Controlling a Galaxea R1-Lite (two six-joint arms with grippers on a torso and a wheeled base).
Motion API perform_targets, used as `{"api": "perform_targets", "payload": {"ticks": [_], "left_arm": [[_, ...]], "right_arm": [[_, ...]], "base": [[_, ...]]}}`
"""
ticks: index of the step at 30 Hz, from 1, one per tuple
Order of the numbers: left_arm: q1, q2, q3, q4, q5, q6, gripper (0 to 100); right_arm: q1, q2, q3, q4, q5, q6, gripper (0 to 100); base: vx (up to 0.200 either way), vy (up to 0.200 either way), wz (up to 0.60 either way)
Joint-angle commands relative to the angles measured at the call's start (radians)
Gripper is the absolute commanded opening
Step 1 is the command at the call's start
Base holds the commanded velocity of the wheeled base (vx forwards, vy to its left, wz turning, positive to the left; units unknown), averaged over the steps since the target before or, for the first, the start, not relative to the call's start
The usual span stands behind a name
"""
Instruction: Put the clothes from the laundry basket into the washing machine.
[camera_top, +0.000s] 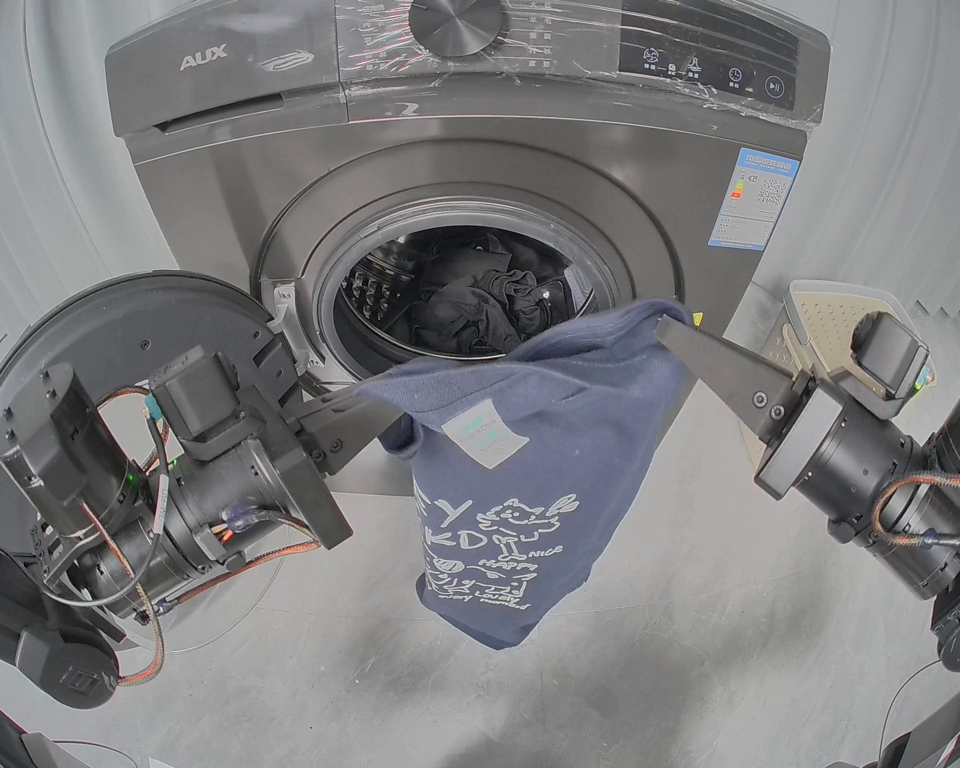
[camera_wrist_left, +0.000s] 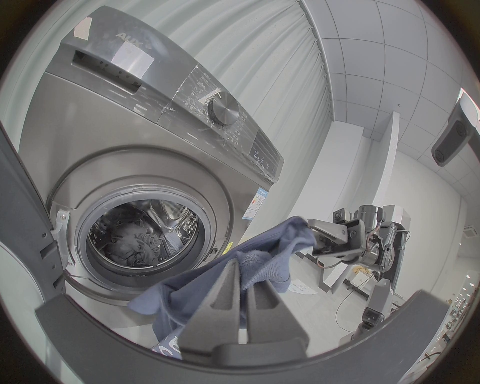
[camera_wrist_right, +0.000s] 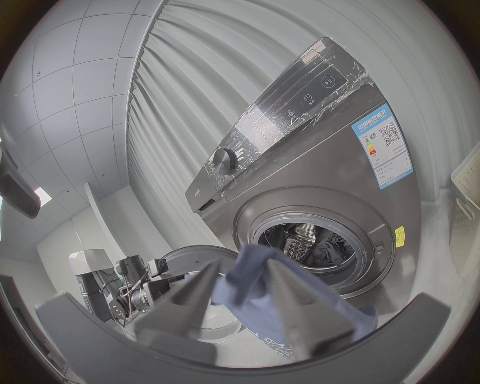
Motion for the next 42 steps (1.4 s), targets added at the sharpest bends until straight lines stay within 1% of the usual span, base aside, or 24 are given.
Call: {"api": "perform_targets", "payload": {"ticks": [1,2,3,4,5,8,9,10,12,13,14,16,20,21,23,25,27,29,30,33,34,39,41,42], "left_arm": [[0.002,-0.007,-0.015,-0.002,0.0,-0.001,0],[0.001,-0.007,-0.017,-0.002,0.0,-0.001,0],[-0.001,-0.008,-0.038,-0.002,0.0,-0.001,0],[-0.001,-0.008,-0.047,0.0,0.0,-0.003,0],[-0.002,-0.008,-0.069,0.0,-0.001,-0.004,0],[-0.005,-0.008,-0.098,0.003,-0.001,-0.006,0],[-0.005,-0.007,-0.121,0.003,0.0,-0.006,0],[-0.007,-0.007,-0.124,0.005,-0.001,-0.006,0],[-0.009,-0.008,-0.144,0.011,0.0,-0.006,0],[-0.009,-0.008,-0.144,0.011,0.0,-0.006,0],[-0.015,-0.011,-0.144,0.012,0.0,-0.006,0],[-0.016,-0.016,-0.142,0.014,0.0,-0.006,0],[-0.018,-0.022,-0.149,0.018,0.0,-0.006,0],[-0.019,-0.028,-0.162,0.026,-0.001,-0.006,0],[-0.022,-0.04,-0.175,0.04,-0.005,-0.006,0],[-0.027,-0.057,-0.196,0.071,-0.012,-0.007,0],[-0.027,-0.063,-0.202,0.078,-0.014,-0.009,0],[-0.027,-0.065,-0.207,0.08,-0.014,-0.009,0],[-0.027,-0.07,-0.213,0.081,-0.014,-0.009,0],[-0.027,-0.082,-0.219,0.098,-0.015,-0.009,0],[-0.027,-0.09,-0.219,0.11,-0.015,-0.009,0],[-0.027,-0.097,-0.219,0.117,-0.017,-0.009,0],[-0.027,-0.102,-0.219,0.117,-0.017,-0.009,0],[-0.027,-0.105,-0.219,0.117,-0.017,-0.01,0]], "right_arm": [[0.006,-0.001,0.021,0.005,0.003,-0.003,100],[0.008,-0.001,0.024,0.007,0.003,-0.003,100],[0.014,-0.004,0.08,0.019,0.011,-0.013,100],[0.016,-0.004,0.103,0.028,0.012,-0.019,100],[0.019,0.001,0.148,0.048,0.012,-0.036,100],[0.014,0.014,0.215,0.066,0.018,-0.065,100],[0.003,0.05,0.248,0.062,0.035,-0.088,100],[0.002,0.056,0.251,0.06,0.038,-0.092,100],[-0.029,0.113,0.255,0.047,0.069,-0.129,100],[-0.03,0.117,0.255,0.047,0.072,-0.131,100],[-0.056,0.156,0.245,0.04,0.095,-0.152,100],[-0.053,0.195,0.238,0.013,0.115,-0.166,100],[-0.047,0.283,0.225,-0.047,0.118,-0.181,100],[-0.049,0.34,0.203,-0.093,0.119,-0.197,100],[-0.049,0.387,0.183,-0.13,0.121,-0.204,100],[-0.047,0.493,0.146,-0.207,0.129,-0.221,100],[-0.047,0.55,0.12,-0.233,0.135,-0.229,100],[-0.046,0.568,0.107,-0.236,0.139,-0.229,100],[-0.044,0.614,0.053,-0.236,0.149,-0.23,100],[-0.046,0.656,-0.015,-0.231,0.158,-0.232,100],[-0.046,0.682,-0.055,-0.227,0.161,-0.232,100],[-0.044,0.777,-0.18,-0.222,0.164,-0.235,100],[-0.053,0.812,-0.214,-0.222,0.164,-0.241,100],[-0.06,0.844,-0.255,-0.228,0.162,-0.247,100]], "base": [[0.0,0.0,0.0],[0.0,0.0,0.0],[0.0,0.0,0.0],[0.0,0.0,0.0],[0.0,0.0,0.0],[0.0,0.0,0.0],[0.0,0.0,0.0],[0.0,0.0,0.0],[0.0,0.0,0.0],[0.0,0.0,0.0],[0.0,0.0,0.0],[0.0,0.0,0.0],[0.0,0.0,0.0],[0.0,0.0,0.0],[0.0,0.0,0.0],[0.0,0.0,0.0],[0.0,0.0,0.0],[0.0,0.0,0.0],[0.0,0.0,0.0],[0.0,0.0,0.0],[0.0,0.0,0.0],[0.0,0.0,0.0],[0.0,0.0,0.0],[0.0,0.0,0.0]]}}
